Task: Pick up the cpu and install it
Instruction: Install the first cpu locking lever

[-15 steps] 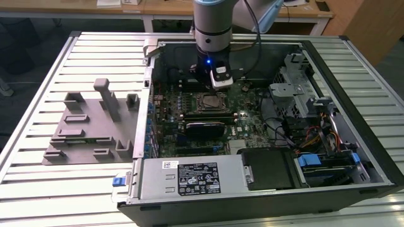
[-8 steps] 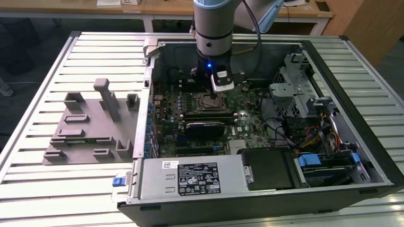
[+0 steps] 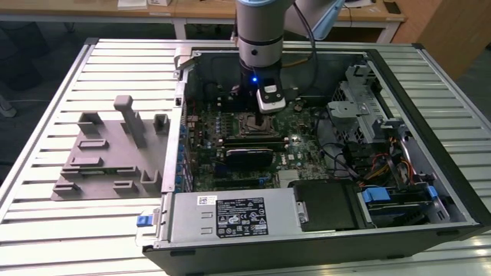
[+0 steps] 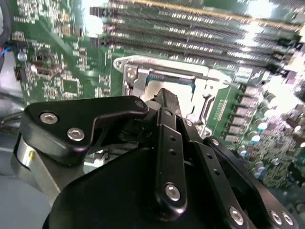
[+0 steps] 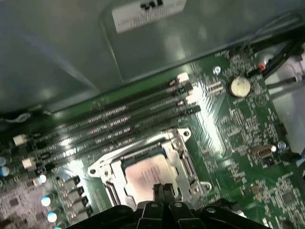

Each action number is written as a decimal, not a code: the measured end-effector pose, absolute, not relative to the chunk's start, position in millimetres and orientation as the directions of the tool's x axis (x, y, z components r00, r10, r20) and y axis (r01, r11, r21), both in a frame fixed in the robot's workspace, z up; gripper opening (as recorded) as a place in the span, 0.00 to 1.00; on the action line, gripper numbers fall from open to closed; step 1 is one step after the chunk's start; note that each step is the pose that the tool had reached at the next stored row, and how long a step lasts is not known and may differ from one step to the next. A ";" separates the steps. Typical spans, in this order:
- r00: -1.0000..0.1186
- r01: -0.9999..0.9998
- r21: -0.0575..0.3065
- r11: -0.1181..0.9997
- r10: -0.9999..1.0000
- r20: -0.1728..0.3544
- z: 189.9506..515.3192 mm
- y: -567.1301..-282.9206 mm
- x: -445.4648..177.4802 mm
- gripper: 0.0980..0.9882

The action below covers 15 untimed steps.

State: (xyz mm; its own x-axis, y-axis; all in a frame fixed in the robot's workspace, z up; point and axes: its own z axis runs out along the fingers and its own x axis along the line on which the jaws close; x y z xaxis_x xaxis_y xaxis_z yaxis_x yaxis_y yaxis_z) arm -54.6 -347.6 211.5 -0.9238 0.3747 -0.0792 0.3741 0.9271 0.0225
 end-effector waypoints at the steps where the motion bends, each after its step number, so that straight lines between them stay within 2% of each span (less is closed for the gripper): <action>1: -0.924 0.374 0.012 0.927 0.374 -0.079 211.3 -347.6 -54.5 0.01; 9: -0.924 0.374 0.002 0.927 0.373 -0.078 213.6 -347.6 -54.5 0.01; 15: -0.924 0.374 0.002 0.927 0.373 -0.078 235.8 -347.6 -54.6 0.01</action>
State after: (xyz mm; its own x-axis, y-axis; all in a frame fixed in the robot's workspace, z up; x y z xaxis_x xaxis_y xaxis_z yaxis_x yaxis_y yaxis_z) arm -54.6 -347.6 235.8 -0.9244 0.3734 -0.0782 0.3744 0.9273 0.0021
